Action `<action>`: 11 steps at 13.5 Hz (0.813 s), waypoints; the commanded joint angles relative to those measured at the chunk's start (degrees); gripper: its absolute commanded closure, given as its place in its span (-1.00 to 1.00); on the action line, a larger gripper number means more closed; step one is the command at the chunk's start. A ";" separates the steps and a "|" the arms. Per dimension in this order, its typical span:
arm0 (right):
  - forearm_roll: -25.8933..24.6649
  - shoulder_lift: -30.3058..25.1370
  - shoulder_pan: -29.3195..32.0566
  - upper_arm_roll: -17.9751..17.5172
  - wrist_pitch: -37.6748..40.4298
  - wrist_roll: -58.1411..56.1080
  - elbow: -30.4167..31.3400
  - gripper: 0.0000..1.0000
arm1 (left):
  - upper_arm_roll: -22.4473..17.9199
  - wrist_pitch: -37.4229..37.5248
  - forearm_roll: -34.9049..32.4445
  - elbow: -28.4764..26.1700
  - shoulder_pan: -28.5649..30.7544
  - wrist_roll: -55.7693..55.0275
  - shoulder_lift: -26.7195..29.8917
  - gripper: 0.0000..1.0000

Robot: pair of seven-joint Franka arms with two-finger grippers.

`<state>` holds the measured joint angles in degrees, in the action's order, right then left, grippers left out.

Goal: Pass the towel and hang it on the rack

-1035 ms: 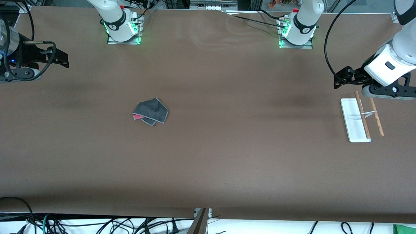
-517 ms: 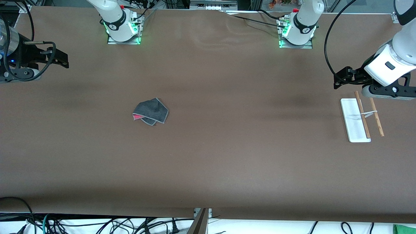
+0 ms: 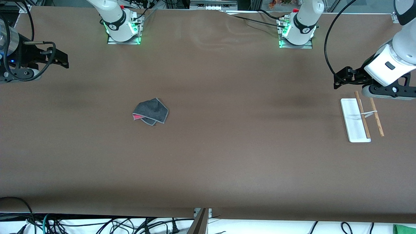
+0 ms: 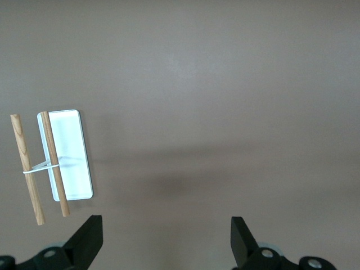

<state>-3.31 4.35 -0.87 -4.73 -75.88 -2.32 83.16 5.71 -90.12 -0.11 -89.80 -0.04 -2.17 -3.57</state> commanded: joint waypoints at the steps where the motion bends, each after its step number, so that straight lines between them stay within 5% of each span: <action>1: -0.38 0.74 0.52 -0.63 -0.15 -0.23 -0.46 -1.00 | 0.18 0.65 -0.76 1.03 0.22 0.24 -0.30 -1.00; 11: -0.82 3.82 0.52 -0.63 -1.03 -0.06 -0.28 -1.00 | 0.18 0.74 -0.76 1.03 0.22 0.24 -0.21 -1.00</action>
<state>-3.32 6.77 -0.87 -4.73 -77.10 -2.32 83.18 5.71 -90.12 -0.11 -89.80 -0.03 -2.17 -3.57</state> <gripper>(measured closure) 0.000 0.000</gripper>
